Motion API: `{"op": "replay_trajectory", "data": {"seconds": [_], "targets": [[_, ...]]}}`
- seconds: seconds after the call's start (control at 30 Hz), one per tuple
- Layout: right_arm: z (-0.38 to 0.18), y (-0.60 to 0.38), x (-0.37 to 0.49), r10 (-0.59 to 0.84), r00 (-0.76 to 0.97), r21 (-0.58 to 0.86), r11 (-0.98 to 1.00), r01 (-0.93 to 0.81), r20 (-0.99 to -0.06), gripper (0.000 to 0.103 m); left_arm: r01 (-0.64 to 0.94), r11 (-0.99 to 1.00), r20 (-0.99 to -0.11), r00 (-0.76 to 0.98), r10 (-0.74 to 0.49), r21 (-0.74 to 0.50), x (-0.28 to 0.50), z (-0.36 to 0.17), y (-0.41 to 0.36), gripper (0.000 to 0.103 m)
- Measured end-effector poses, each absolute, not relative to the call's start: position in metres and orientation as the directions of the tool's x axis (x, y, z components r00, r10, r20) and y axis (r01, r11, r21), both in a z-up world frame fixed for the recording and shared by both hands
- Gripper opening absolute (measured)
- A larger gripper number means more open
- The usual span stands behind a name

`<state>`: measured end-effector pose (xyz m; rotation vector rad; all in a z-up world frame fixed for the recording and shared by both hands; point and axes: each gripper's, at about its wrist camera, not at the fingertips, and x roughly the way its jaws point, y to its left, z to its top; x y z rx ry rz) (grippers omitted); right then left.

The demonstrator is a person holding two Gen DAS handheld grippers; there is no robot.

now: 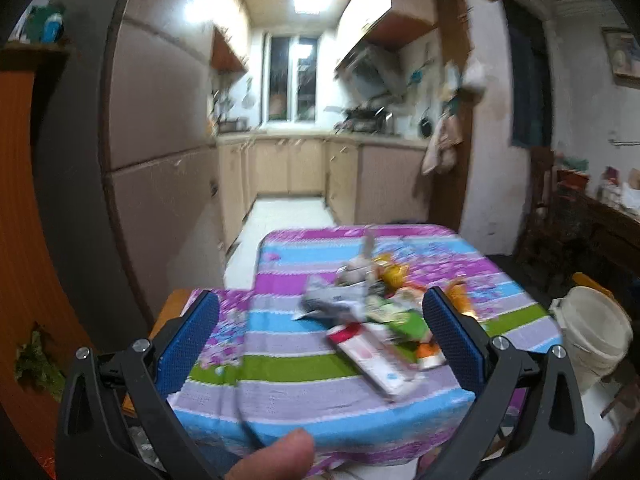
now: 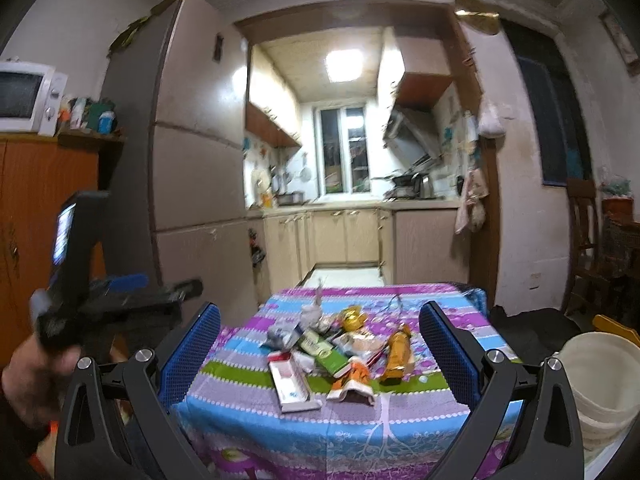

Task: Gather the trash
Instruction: 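Grasp the white wrapper with the left tool while the right tool grasps a white tissue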

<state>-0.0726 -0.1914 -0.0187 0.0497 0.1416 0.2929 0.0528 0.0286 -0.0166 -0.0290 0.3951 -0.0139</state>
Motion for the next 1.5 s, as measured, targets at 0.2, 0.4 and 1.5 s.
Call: {"op": "replay_trajectory", "data": {"seconds": [0.2, 0.4, 1.5], "targets": [[-0.053, -0.172, -0.010, 0.448, 0.830, 0.091, 0.891, -0.445, -0.331, 0.079, -0.046, 0.990, -0.534, 0.845, -0.031, -0.130, 0.122, -0.046, 0.079, 0.098], [-0.093, -0.154, 0.073, 0.509, 0.703, 0.173, 0.852, -0.494, -0.496, 0.053, -0.022, 0.970, -0.683, 0.714, -0.153, -0.240, 0.181, -0.101, 0.097, 0.087], [-0.074, -0.178, 0.187, 0.589, 0.657, 0.305, 0.807, -0.506, -0.470, 0.071, -0.172, 0.874, -0.786, 0.540, -0.301, -0.454, 0.298, -0.151, 0.080, 0.097]]}}
